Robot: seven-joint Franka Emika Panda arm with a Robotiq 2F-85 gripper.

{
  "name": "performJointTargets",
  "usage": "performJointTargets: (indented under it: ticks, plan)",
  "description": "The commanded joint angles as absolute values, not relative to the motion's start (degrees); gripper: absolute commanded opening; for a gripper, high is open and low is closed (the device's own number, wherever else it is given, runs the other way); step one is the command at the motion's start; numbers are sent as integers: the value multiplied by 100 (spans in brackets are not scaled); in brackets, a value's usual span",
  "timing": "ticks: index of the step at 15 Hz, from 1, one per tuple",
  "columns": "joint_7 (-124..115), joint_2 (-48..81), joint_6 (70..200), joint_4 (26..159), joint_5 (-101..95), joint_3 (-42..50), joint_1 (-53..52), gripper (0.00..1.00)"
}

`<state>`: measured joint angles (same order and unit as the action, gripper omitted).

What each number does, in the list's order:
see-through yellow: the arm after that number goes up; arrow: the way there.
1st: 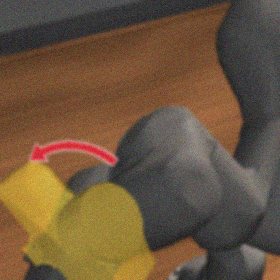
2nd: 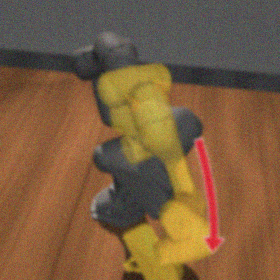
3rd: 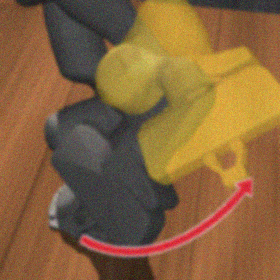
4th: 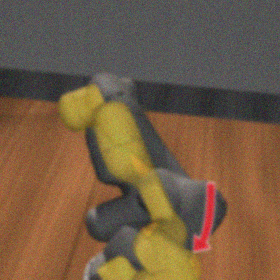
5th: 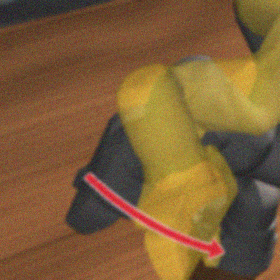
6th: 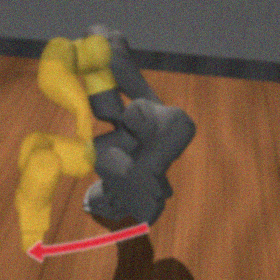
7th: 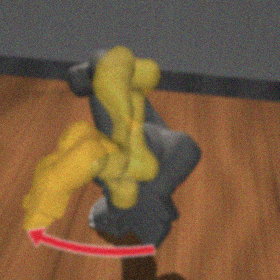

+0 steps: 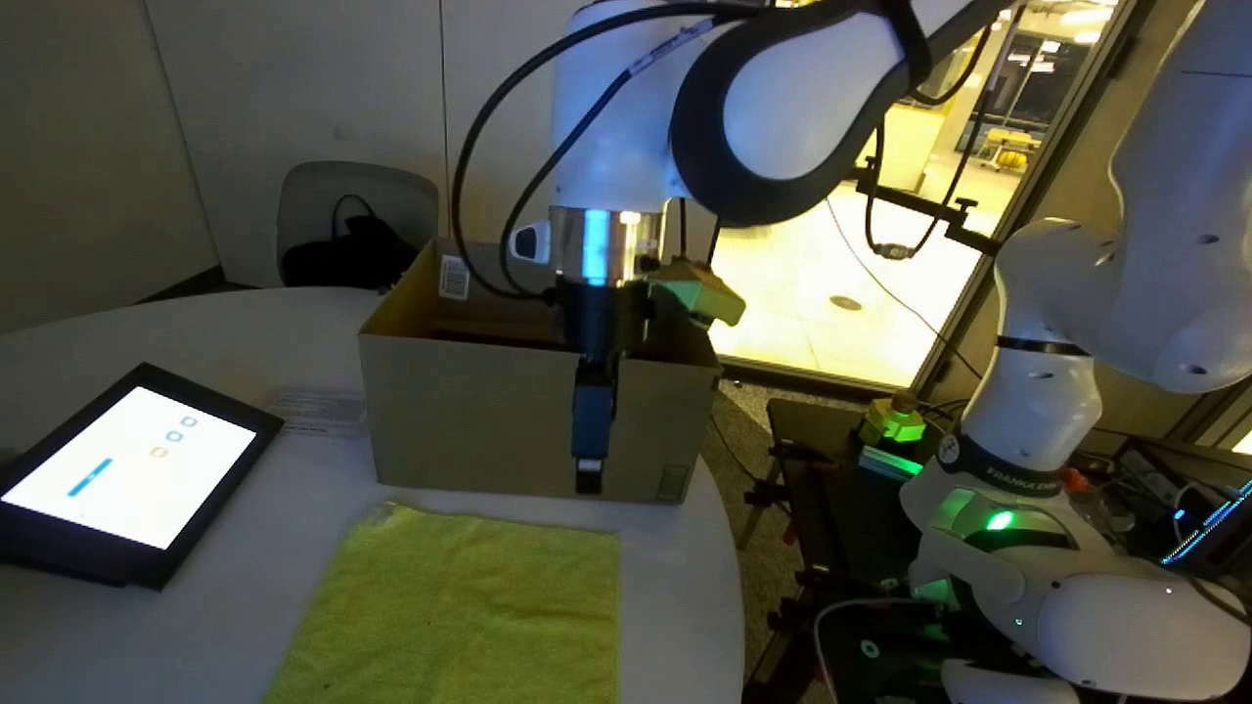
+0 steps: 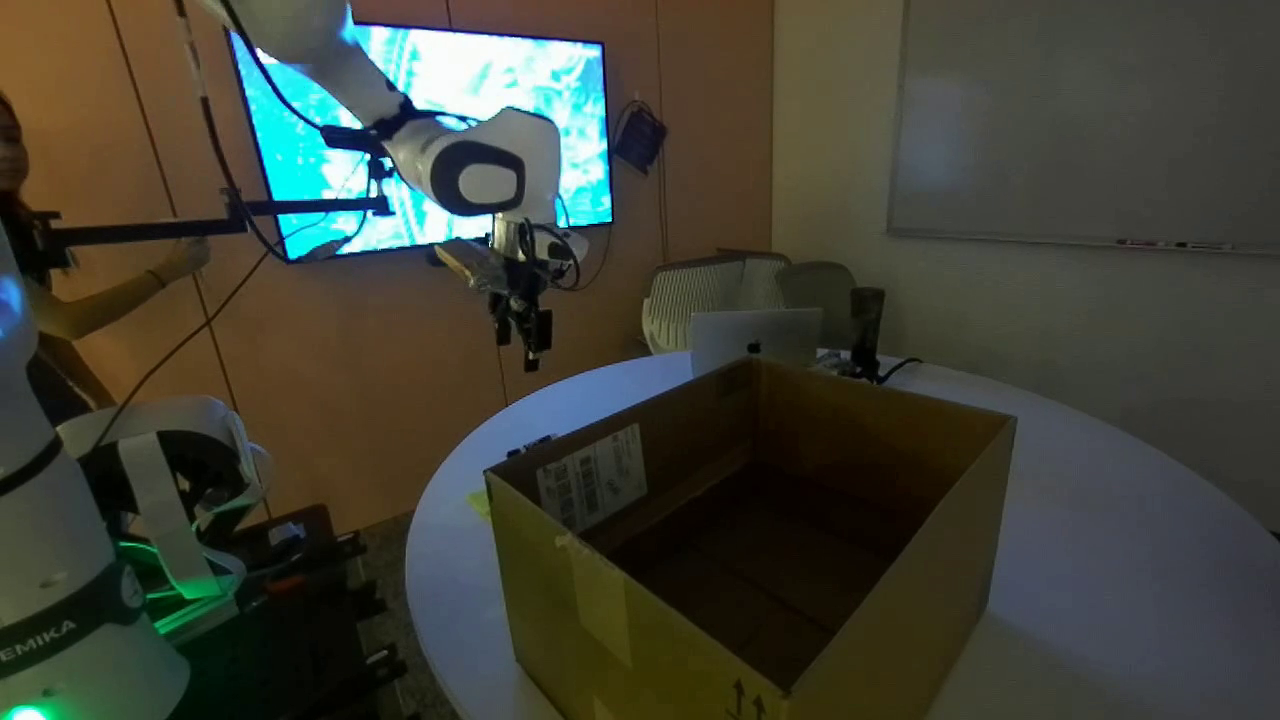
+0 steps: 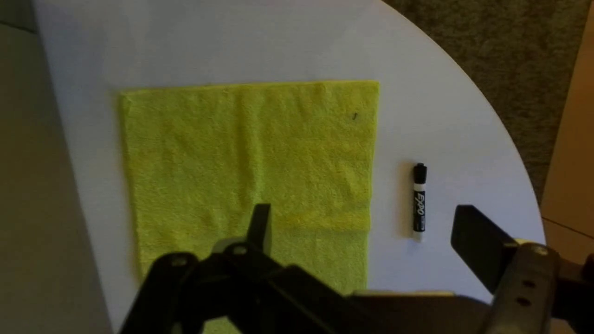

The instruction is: Put the marker on the towel, fold the towel, and then put the folded towel in the box

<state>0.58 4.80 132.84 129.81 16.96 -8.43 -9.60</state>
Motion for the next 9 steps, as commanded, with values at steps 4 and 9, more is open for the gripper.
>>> performJointTargets:
  ticks: [4, 9]
  plan:
    - [-1098, 2209, 14935, 12016, 1692, -1208, -1417, 100]
    - [-1412, 3084, 15380, 11462, 1634, -1347, -1791, 100]
